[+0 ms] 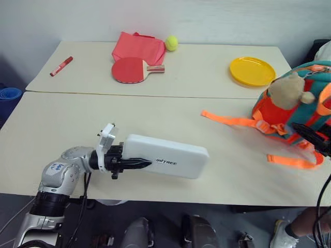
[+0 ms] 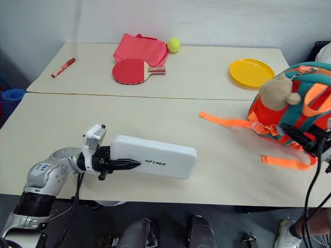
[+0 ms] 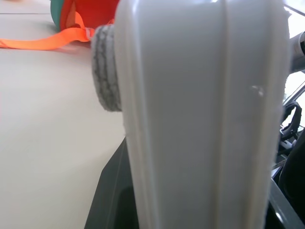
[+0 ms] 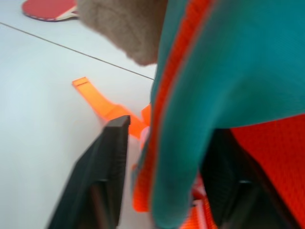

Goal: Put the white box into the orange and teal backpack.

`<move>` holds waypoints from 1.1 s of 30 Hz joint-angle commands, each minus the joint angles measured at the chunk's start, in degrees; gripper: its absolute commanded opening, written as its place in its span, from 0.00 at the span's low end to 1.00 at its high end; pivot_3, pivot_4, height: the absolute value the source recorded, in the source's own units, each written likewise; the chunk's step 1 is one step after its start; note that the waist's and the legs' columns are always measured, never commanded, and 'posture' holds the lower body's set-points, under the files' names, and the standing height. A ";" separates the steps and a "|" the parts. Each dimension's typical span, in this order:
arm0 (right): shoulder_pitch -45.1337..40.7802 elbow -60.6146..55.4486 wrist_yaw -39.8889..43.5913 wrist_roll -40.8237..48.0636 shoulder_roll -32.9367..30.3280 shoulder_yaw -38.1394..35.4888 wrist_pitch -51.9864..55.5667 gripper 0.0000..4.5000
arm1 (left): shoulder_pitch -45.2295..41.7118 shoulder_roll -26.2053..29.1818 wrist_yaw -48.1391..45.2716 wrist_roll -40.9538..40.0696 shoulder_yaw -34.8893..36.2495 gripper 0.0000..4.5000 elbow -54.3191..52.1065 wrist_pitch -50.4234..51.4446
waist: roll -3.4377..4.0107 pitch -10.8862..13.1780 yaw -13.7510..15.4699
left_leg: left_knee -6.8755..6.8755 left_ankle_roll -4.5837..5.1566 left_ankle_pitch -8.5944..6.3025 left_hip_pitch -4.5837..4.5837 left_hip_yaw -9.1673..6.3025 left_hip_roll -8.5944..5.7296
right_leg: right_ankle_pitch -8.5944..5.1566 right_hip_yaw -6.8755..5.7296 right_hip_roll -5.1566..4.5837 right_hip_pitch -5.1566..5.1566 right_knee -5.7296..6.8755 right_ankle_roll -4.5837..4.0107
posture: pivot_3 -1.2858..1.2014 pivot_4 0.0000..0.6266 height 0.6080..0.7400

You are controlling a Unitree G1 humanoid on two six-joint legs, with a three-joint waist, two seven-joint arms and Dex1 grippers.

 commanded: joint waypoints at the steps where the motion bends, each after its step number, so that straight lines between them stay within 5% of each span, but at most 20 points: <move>1: -1.74 -0.81 0.29 0.05 1.42 1.17 -1.32 0.15 | -0.04 0.87 -0.50 -1.62 3.09 0.29 -1.93 0.12 | 0.00 0.00 0.01 | 0.03 0.03 -0.01 -0.01 -0.01 -0.03 | 0.01 0.00 -0.03 0.00 0.01 0.01 | 0.52 0.24 1.00; 4: -2.77 -3.11 -0.42 0.10 3.67 3.09 -1.29 0.00 | -0.24 0.80 0.45 -2.38 4.92 0.29 -1.73 1.11 | 0.00 0.00 -0.16 | 0.06 0.04 -0.02 -0.02 -0.01 -0.03 | 0.03 0.01 -0.04 0.02 0.01 0.05 | 0.52 0.24 1.00; 10: -2.95 -15.86 -3.87 3.18 10.49 7.68 1.92 0.00 | -2.26 -0.01 3.16 -3.90 8.45 0.29 0.64 3.83 | 0.00 0.01 -1.16 | 0.00 -0.11 0.06 0.03 -0.03 0.03 | 0.02 0.02 0.00 -0.03 0.19 0.03 | 0.52 0.24 1.00; 18: -1.44 -42.89 -12.70 19.52 16.97 16.68 18.14 0.00 | -5.48 1.92 3.12 -1.41 11.49 0.29 10.34 3.95 | 0.01 0.02 -1.62 | -0.16 -0.17 0.09 0.00 -0.05 0.04 | -0.01 0.01 0.02 -0.15 0.27 -0.02 | 0.52 0.24 1.00; 24: 7.05 -57.28 -18.78 38.26 13.52 16.90 27.60 0.00 | -6.16 3.50 1.99 -1.16 12.57 0.29 12.81 3.96 | -0.04 0.03 -1.39 | 0.01 -0.06 0.06 -0.71 -0.08 -0.02 | 0.00 -0.03 -0.03 -0.75 0.37 -0.01 | 0.52 0.24 1.00; 27: 13.46 -59.87 -18.13 45.93 6.65 12.49 30.96 0.00 | -5.59 4.11 2.57 -2.00 13.95 0.29 11.44 4.76 | -0.13 0.04 -1.12 | 0.22 0.09 0.03 -0.82 -0.08 -0.05 | 0.01 -0.07 -0.08 -0.76 0.35 0.02 | 0.52 0.24 1.00; 33: 18.39 -50.68 -12.69 40.23 -0.19 3.78 29.99 0.00 | -1.19 4.96 5.42 -7.45 19.31 0.29 3.87 10.75 | -0.55 0.16 -1.11 | 0.39 0.22 -0.08 -0.78 -0.07 -0.03 | 0.07 0.03 -0.09 -0.69 0.23 0.13 | 0.52 0.24 1.00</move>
